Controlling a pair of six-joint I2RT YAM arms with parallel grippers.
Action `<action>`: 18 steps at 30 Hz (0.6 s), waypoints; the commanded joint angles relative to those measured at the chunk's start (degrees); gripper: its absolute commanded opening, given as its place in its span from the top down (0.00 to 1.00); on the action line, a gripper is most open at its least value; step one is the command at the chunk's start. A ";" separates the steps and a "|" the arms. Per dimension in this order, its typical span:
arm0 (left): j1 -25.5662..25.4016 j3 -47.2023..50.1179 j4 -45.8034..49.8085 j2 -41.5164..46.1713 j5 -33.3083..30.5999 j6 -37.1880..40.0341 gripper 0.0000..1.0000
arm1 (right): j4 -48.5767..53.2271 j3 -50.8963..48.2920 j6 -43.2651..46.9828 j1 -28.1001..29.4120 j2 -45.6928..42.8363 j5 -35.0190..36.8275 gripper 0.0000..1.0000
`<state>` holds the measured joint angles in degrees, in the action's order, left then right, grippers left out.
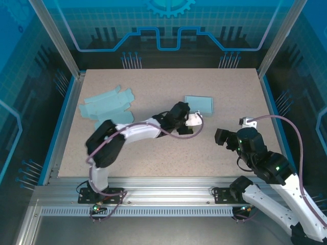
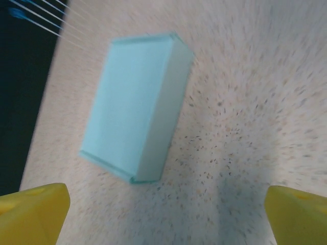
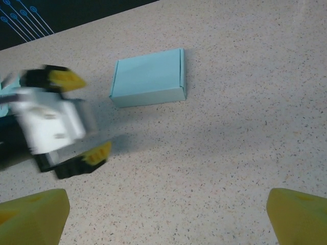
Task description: Fold the paper box
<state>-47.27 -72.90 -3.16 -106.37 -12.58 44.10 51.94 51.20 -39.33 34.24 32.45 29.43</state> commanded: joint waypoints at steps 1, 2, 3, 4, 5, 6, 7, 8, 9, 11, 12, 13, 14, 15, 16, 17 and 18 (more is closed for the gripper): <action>1.57 6.64 -5.73 12.80 -6.75 -14.73 0.01 | -2.81 -1.70 2.19 0.75 -0.02 0.11 0.00; 2.24 8.53 -5.32 15.79 -9.02 -17.94 0.01 | -3.33 -2.51 2.51 0.74 0.07 0.10 0.00; 3.49 10.58 -3.86 19.22 -10.18 -22.23 0.01 | -3.74 -3.11 2.75 0.74 0.13 0.20 0.00; 5.47 12.60 -1.72 22.69 -10.52 -27.68 0.01 | -4.03 -3.62 3.00 0.74 0.24 0.42 0.00; 7.91 14.20 0.42 25.84 -10.26 -33.11 0.01 | -4.36 -3.97 3.24 0.68 0.32 0.68 0.00; 11.34 16.13 3.01 29.27 -9.59 -40.01 0.01 | -4.69 -4.43 3.33 0.63 0.42 0.87 0.00; 15.06 18.14 5.48 32.55 -8.81 -46.56 0.01 | -5.02 -4.79 3.55 0.69 0.51 1.06 0.00; 18.45 20.15 7.59 35.42 -8.90 -51.95 0.01 | -5.31 -5.04 3.65 0.65 0.51 0.99 0.00; 22.18 22.64 9.54 38.57 -9.19 -57.62 0.01 | -5.60 -5.29 3.73 0.61 0.60 0.83 0.00; 28.47 27.55 12.05 43.75 -9.72 -67.30 0.01 | -6.42 -5.74 3.95 0.53 0.61 -0.16 0.00; 31.72 29.93 12.70 46.23 -8.70 -70.56 0.01 | -6.88 -6.03 4.08 0.52 0.69 -0.71 0.00; 34.60 31.87 13.39 47.99 -7.14 -72.35 0.01 | -7.12 -6.31 4.09 0.56 0.77 -1.07 0.00; 37.61 32.83 14.49 48.92 -6.27 -73.61 0.01 | -7.24 -6.53 4.09 0.51 0.88 -1.31 0.00; 40.47 33.53 15.79 49.44 -5.23 -74.54 0.01 | -7.37 -6.79 4.00 0.55 0.99 -1.56 0.00; 43.35 34.14 16.41 49.30 -3.78 -74.77 0.01 | -7.38 -7.03 3.87 0.56 1.14 -1.77 0.00; 45.71 34.58 16.43 48.76 -2.41 -74.85 0.01 | -7.28 -7.21 3.74 0.48 1.21 -1.95 0.00; 48.67 35.02 16.26 47.72 -0.53 -75.34 0.01 | -7.14 -7.43 3.65 0.47 1.38 -2.06 0.00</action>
<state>-3.64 -39.07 10.04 -57.95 -18.24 -23.05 46.09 44.62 -36.10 34.24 33.47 28.25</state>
